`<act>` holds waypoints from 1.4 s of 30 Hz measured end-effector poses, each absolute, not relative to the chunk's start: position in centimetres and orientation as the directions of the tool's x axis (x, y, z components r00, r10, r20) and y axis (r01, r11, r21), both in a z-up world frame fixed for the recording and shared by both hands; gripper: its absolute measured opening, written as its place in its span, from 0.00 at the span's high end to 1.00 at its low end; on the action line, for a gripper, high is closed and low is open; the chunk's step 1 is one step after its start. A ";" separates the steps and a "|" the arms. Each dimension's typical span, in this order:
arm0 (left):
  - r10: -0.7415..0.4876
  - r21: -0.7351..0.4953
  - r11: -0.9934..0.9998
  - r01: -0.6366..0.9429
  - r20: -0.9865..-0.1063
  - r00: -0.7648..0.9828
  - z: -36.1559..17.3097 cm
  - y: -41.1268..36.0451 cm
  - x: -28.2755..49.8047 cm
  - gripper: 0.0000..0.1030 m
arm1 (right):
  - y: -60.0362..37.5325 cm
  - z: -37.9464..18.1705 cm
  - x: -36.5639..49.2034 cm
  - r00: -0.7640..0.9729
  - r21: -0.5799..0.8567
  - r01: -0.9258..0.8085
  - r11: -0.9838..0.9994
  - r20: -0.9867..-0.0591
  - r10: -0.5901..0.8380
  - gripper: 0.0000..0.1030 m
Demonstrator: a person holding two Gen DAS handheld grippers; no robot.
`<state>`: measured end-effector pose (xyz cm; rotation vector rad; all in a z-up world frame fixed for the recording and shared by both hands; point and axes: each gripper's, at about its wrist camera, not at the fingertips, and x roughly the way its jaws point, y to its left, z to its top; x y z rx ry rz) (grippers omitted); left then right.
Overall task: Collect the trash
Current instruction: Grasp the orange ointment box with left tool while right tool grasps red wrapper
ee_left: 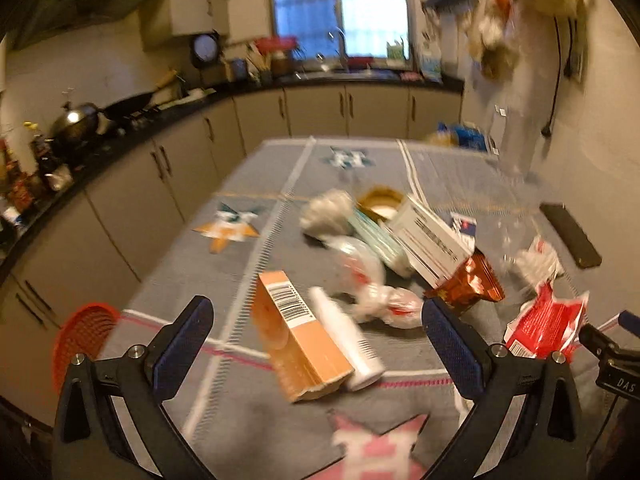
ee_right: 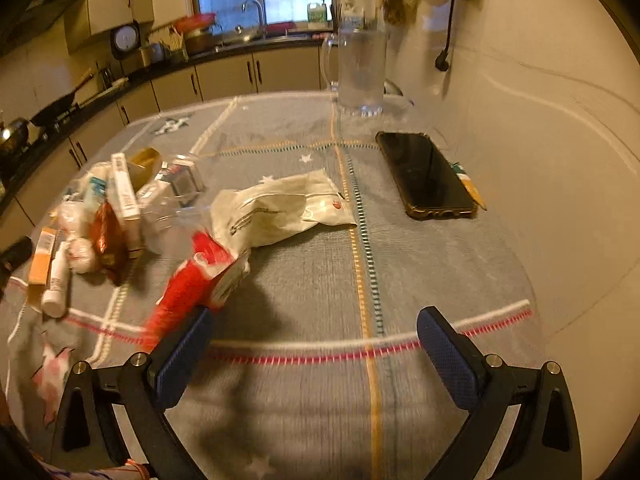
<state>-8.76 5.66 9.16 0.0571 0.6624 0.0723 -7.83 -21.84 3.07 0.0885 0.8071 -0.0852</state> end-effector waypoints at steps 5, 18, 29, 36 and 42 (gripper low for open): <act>0.148 0.085 0.989 -0.121 -0.522 0.840 12.0 8.3 -13.1 0.00 | -20.9 4.8 -11.4 0.752 0.022 0.093 0.995 -0.657 -0.055 0.00; 0.301 0.125 0.954 -0.274 -0.398 0.866 14.1 12.0 -18.8 0.00 | -19.3 8.3 -16.0 0.843 0.027 0.056 0.998 -0.536 -0.033 0.00; 0.368 0.211 0.927 -0.311 -0.345 0.863 11.6 11.2 -20.8 0.00 | -17.5 5.2 -15.8 0.793 0.183 -0.001 0.983 -0.599 0.112 0.00; 0.340 0.211 0.939 -0.273 -0.431 0.836 9.6 10.9 -20.3 0.00 | -15.9 3.8 -16.5 0.774 0.140 0.006 0.990 -0.627 0.084 0.00; 0.305 0.174 0.952 -0.251 -0.500 0.811 8.6 11.4 -19.9 0.00 | -15.8 3.7 -17.2 0.781 0.133 0.013 0.991 -0.620 0.073 0.00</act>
